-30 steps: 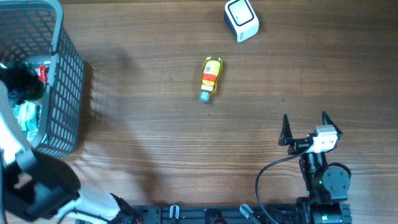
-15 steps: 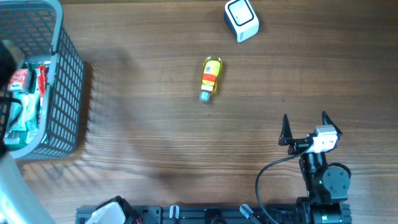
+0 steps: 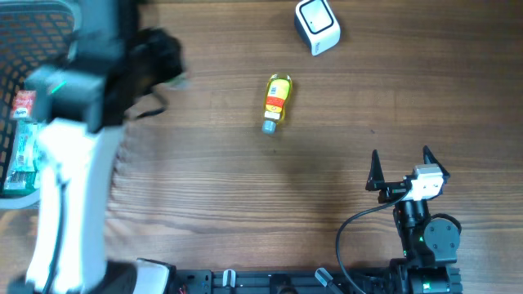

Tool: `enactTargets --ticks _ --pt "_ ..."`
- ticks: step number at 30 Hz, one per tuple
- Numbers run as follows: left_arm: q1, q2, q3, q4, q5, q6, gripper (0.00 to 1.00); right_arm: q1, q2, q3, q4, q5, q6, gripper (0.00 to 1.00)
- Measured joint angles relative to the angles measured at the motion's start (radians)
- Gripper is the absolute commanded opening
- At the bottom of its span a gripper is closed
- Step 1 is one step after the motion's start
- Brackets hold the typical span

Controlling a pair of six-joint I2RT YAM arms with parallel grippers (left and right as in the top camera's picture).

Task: Scan the item barcode
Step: 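Carry the green-capped jar out and set it beside the yellow bottle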

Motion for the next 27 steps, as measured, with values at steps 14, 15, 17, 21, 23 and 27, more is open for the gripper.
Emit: enactTargets --ticks 14,15,17,21,23,27 --pt "-0.076 0.410 0.000 0.029 -0.018 -0.176 0.18 0.000 0.000 0.000 0.000 0.000 0.000 1.00" --pt "-0.084 0.428 0.000 0.024 -0.017 -0.179 0.18 0.000 0.000 0.000 0.000 0.000 0.000 1.00" --pt "-0.106 0.471 -0.001 -0.005 -0.017 -0.182 0.18 0.000 0.000 0.000 0.000 0.000 0.000 1.00" --pt "-0.127 0.504 -0.002 -0.059 -0.007 -0.182 0.20 0.000 0.000 0.000 0.000 0.000 0.000 1.00" --pt "-0.130 0.515 -0.002 -0.103 -0.006 -0.182 0.21 0.000 0.000 0.000 0.000 0.000 0.000 1.00" --pt "-0.130 0.520 -0.002 -0.197 -0.006 -0.180 0.22 0.000 0.000 0.000 0.000 0.000 0.000 1.00"
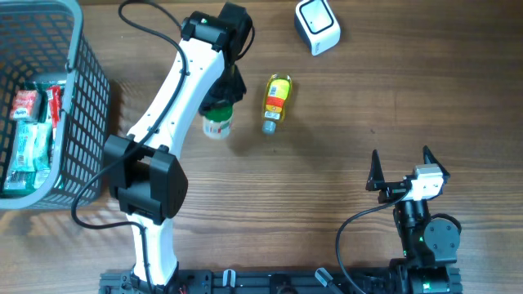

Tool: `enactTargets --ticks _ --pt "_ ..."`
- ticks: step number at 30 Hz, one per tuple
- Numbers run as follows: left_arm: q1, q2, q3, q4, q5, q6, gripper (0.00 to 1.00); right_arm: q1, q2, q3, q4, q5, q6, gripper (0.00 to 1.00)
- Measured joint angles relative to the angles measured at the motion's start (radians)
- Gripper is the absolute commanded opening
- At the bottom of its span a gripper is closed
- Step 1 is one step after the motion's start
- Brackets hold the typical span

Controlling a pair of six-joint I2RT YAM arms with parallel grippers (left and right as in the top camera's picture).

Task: Scan the item barcode
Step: 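Carry the green-capped jar out and set it beside the yellow bottle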

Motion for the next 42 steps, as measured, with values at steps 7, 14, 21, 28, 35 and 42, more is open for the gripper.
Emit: enactTargets --ticks 7,14,21,28,35,42 --pt "0.000 0.054 0.000 -0.073 0.029 0.033 0.22 0.000 0.000 0.000 0.000 0.000 0.000 0.99" --pt "0.000 0.181 0.000 -0.104 0.079 0.086 0.23 0.000 0.000 0.000 0.000 0.000 0.000 1.00" --pt "0.000 0.247 0.000 -0.114 0.095 0.119 0.39 0.000 0.000 0.000 0.000 0.000 0.000 1.00" --pt "0.000 0.249 0.000 -0.050 0.096 0.133 0.68 0.000 0.000 0.000 0.000 0.000 0.000 1.00" --pt "0.000 0.251 0.000 -0.031 0.098 0.134 0.76 0.000 0.000 0.000 0.000 0.000 0.000 1.00" --pt "0.000 0.252 0.000 -0.032 0.098 0.134 0.73 0.000 0.000 0.000 0.000 0.000 0.000 1.00"
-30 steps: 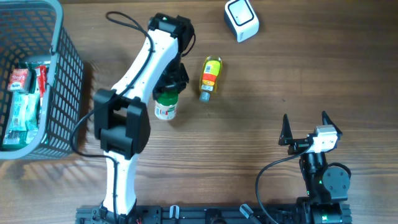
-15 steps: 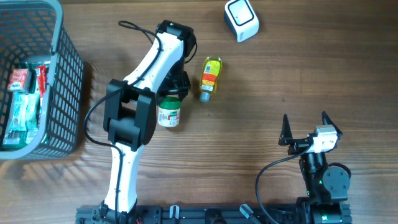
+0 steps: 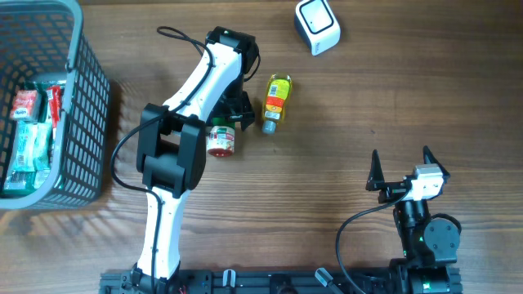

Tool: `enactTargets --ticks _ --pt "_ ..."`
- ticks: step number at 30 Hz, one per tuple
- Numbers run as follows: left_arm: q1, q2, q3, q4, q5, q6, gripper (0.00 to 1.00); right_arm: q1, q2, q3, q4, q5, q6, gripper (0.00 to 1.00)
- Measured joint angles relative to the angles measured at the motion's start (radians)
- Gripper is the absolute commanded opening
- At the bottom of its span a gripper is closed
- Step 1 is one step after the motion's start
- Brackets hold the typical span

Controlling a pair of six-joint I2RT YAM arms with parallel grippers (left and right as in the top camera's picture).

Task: Scan the item barcode
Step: 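Carry the green-capped jar out and set it beside the yellow bottle, then release the jar and move the left gripper back to the basket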

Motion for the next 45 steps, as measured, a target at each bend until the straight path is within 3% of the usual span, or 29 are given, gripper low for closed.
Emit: enactTargets --ticks 6,22,28,33,38,45 --pt "0.000 0.000 0.000 -0.040 0.000 0.000 0.68 0.000 0.000 0.000 0.000 0.000 0.000 1.00" --pt "-0.029 -0.043 0.036 -0.064 0.008 0.000 0.66 0.000 0.000 0.000 0.000 0.000 0.000 1.00" --pt "-0.026 -0.236 0.253 -0.094 -0.015 0.007 0.79 0.000 0.000 0.000 0.000 0.000 0.000 1.00" --pt "0.000 -0.465 0.373 -0.089 -0.122 0.008 0.82 0.000 0.000 0.000 0.000 0.000 0.000 1.00" --pt "0.222 -0.642 0.386 -0.108 -0.217 0.021 0.82 0.000 0.000 0.000 0.000 0.000 0.000 1.00" --pt "0.571 -0.661 0.385 -0.108 -0.180 0.092 0.81 0.000 0.000 0.000 0.000 0.000 0.000 1.00"
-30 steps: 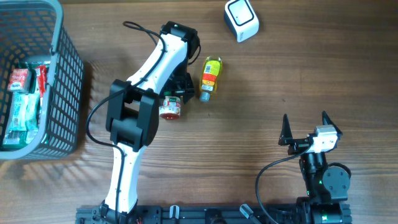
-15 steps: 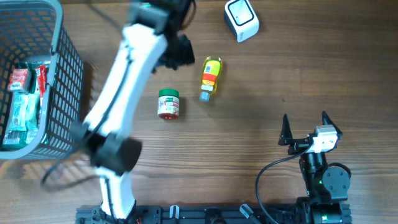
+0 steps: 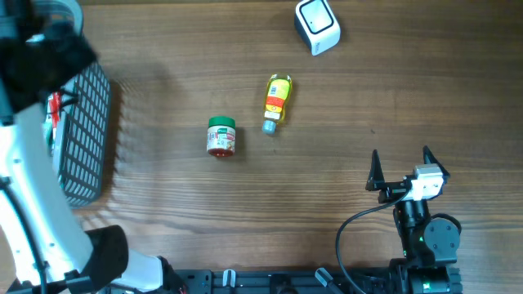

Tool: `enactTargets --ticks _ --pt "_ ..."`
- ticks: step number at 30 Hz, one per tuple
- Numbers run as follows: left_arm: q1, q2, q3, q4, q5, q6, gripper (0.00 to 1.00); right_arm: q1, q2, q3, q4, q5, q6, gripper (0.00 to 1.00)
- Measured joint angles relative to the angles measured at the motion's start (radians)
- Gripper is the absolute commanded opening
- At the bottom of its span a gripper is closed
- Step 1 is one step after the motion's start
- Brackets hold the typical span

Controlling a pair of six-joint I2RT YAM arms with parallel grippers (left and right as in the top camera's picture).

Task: Scan the item barcode

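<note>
A small jar with a green lid and red label lies on its side in the middle of the wooden table. Just right of it lies a yellow bottle with a red band. The white barcode scanner stands at the far edge. My left arm hangs blurred over the far left, and its dark gripper is above the basket; its jaws cannot be made out. My right gripper rests open and empty at the near right, far from both items.
A grey mesh basket with several packets stands at the left edge, partly hidden by my left arm. The right arm's black cable loops near the front edge.
My left gripper was beside the jar next to the yellow bottle; now it is over the basket at the far left. The jar lies alone where it was. The right arm has not moved.
My left arm was first near the basket with something small at its gripper. Then it held the green-lidded jar upright left of the bottle. After that the jar lay on its side by the gripper, and now the arm is back over the basket.
</note>
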Motion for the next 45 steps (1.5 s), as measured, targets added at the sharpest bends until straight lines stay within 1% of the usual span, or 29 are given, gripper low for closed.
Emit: enactTargets --ticks 6,9,11,16,24,31,36,45 --pt "0.257 0.006 0.000 0.052 0.056 0.022 0.81 0.000 0.000 0.000 0.000 0.000 0.000 1.00" --pt "0.339 0.021 0.000 0.060 0.063 0.024 0.80 0.000 0.000 0.000 0.000 0.000 0.000 1.00" --pt "0.369 0.043 0.000 0.060 0.066 0.025 0.79 0.000 0.000 0.000 0.000 0.000 0.000 1.00" --pt "0.385 0.136 0.000 0.068 0.080 0.047 0.78 0.000 0.000 0.000 0.000 0.000 0.000 1.00" --pt "0.385 0.316 -0.001 0.145 0.127 0.118 0.77 0.000 0.000 0.000 0.000 0.000 0.000 1.00" --pt "0.385 0.440 -0.001 0.155 0.130 0.132 0.76 0.000 0.000 0.000 0.000 0.000 0.000 1.00" --pt "0.385 0.560 -0.002 0.166 0.132 0.135 0.74 0.000 0.000 0.000 0.000 0.000 0.000 1.00" --pt "0.385 0.689 -0.006 0.243 0.134 0.144 0.73 0.000 0.000 0.000 0.000 0.000 0.000 1.00"
